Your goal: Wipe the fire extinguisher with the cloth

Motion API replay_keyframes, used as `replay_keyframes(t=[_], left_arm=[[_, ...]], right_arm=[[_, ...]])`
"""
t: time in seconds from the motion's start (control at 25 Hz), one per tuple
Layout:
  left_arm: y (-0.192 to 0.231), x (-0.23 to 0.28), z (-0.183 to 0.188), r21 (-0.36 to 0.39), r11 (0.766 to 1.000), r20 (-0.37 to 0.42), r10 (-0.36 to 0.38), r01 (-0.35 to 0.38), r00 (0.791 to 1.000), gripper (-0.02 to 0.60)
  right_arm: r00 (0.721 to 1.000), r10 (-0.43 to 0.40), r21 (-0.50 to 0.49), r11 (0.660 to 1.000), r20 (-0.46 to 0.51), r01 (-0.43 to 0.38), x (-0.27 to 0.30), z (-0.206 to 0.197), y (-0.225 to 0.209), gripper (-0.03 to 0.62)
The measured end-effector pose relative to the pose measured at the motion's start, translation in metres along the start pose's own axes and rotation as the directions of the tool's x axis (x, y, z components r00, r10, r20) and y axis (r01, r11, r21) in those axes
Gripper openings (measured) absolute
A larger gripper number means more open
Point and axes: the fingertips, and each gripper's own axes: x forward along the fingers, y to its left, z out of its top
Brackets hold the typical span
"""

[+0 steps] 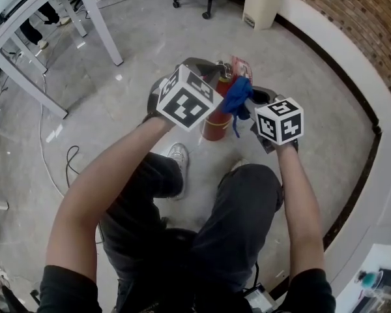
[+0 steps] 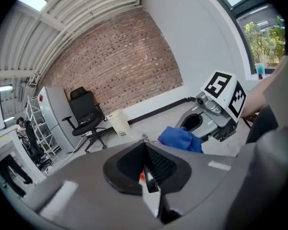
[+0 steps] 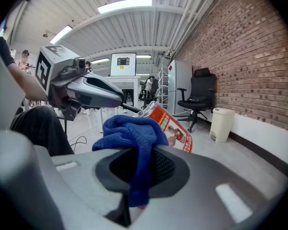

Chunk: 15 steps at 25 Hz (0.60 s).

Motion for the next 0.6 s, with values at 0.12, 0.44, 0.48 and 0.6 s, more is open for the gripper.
replay_keyframes(t=[0.12, 0.44, 0.48, 0.6], left_arm=[[0.002, -0.004, -0.002, -0.049, 0.999, 0.030, 0.018, -0.017, 0.999, 0.003], [-0.011, -0.036, -0.030, -0.127, 0.992, 0.025, 0.007, -0.003, 1.000, 0.003], [-0.012, -0.038, -0.037, -0.136, 0.991, 0.010, 0.009, -0.008, 1.000, 0.003], [-0.008, -0.041, -0.055, -0.178, 0.984, -0.029, 0.017, -0.022, 0.999, 0.003]], right_arm=[[0.999, 0.003, 0.009, 1.000, 0.040, -0.003, 0.001, 0.007, 0.018, 0.048], [0.997, 0.054, -0.043, 0.998, 0.050, -0.052, 0.025, 0.018, 0.076, 0.048], [0.997, 0.069, -0.055, 0.996, 0.044, -0.067, 0.028, 0.019, 0.083, 0.048], [0.993, 0.114, -0.080, 0.990, 0.011, -0.113, 0.036, 0.015, 0.098, 0.048]])
